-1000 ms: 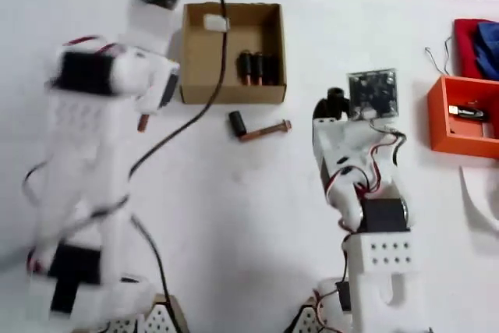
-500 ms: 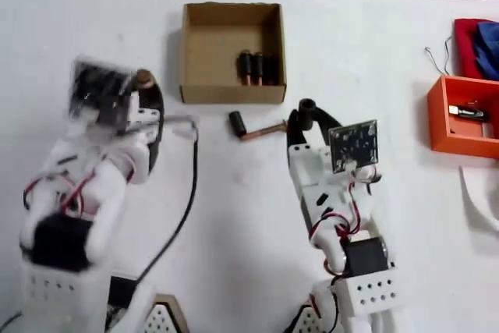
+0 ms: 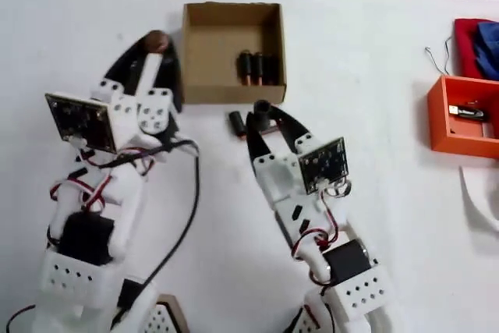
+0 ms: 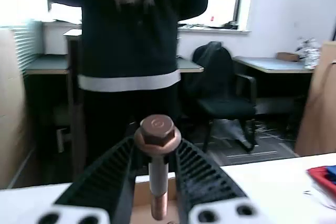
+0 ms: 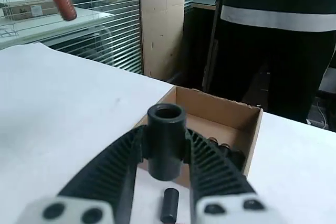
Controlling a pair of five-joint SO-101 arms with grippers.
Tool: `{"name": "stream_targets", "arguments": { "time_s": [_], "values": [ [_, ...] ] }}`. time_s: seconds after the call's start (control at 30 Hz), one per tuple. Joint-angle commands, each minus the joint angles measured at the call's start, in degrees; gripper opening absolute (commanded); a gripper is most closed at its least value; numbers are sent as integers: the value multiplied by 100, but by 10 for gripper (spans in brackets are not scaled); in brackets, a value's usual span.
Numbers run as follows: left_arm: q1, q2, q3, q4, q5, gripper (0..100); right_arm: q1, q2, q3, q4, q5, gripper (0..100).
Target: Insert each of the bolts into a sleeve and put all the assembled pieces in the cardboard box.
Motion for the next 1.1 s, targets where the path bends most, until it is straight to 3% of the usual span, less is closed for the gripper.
{"name": "stream_targets", "arguments": {
  "time_s": [0.0,0.23,0.5,0.73,1.07],
  "values": [
    [510,237,-743,246,26,26,-84,-22,-18,-488,475,23],
    [897,782,-1613,659,53,26,-84,4,114,-655,756,23],
    [1231,1055,-1675,897,70,26,-57,22,176,-655,747,23],
    [1178,1090,-1692,1530,1486,26,-57,22,176,-655,747,23],
    [1231,1099,-1657,1512,1565,26,-57,22,176,-637,747,23]
  ]
}}
